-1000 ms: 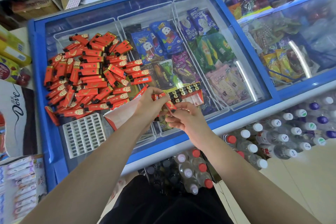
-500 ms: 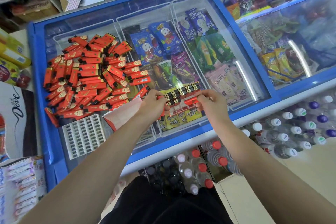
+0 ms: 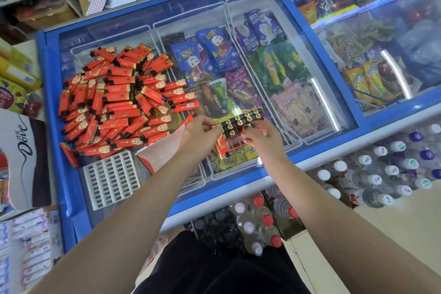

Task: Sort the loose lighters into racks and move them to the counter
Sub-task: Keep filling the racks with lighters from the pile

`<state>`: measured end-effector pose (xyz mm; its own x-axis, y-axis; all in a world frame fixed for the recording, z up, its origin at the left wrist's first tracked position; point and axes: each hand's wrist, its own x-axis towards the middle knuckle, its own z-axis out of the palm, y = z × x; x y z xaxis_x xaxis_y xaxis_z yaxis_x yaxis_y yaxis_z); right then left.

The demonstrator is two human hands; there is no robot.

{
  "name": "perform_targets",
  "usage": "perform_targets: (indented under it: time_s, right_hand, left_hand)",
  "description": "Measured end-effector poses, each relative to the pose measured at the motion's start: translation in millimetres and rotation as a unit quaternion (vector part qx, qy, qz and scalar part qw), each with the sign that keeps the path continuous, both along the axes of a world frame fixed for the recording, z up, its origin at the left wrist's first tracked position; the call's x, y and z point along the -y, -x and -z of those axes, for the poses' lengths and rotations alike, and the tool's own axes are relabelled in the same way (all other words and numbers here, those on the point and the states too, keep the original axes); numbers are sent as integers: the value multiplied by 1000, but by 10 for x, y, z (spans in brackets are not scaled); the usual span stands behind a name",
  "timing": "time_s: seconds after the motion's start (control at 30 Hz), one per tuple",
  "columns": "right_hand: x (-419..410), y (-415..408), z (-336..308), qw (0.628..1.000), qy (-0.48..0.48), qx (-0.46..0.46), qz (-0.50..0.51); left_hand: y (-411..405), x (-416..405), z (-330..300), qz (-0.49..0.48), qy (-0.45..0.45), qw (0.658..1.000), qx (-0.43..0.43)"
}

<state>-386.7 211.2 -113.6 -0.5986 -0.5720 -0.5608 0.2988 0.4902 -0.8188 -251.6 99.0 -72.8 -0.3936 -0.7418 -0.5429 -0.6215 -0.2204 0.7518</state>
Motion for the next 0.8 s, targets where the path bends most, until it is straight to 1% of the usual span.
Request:
perform_targets:
  time_s: [0.1, 0.17, 0.23, 0.3, 0.37, 0.47, 0.57, 0.7, 0.8]
  right_hand:
    - [13, 43, -18, 996, 20, 77, 48]
    - [31, 77, -15, 989, -7, 127, 73]
    - [41, 78, -7, 985, -38, 162, 51]
    - [59, 58, 9, 985, -65, 158, 31]
    - [81, 40, 11, 983, -94, 155, 36]
    - [66, 40, -16, 974, -107, 193, 48]
    - [-30, 51, -53, 970, -63, 232, 49]
    - [-191, 81, -130, 955, 30, 292, 48]
    - [-234, 122, -161, 951, 88, 289, 67]
  left_hand:
    - [-1, 9, -9, -12, -3, 1000, -18]
    - [2, 11, -21, -18, -6, 999, -28]
    - [6, 13, -26, -20, -9, 999, -36]
    - [3, 9, -44, -13, -15, 999, -43]
    - [-2, 4, -61, 2, -12, 999, -44]
    - [6, -7, -87, 19, -6, 999, -42]
    - [9, -17, -76, 21, -6, 999, -46]
    - [10, -28, -57, 38, 4, 998, -47]
    - [18, -51, -69, 68, 22, 997, -42]
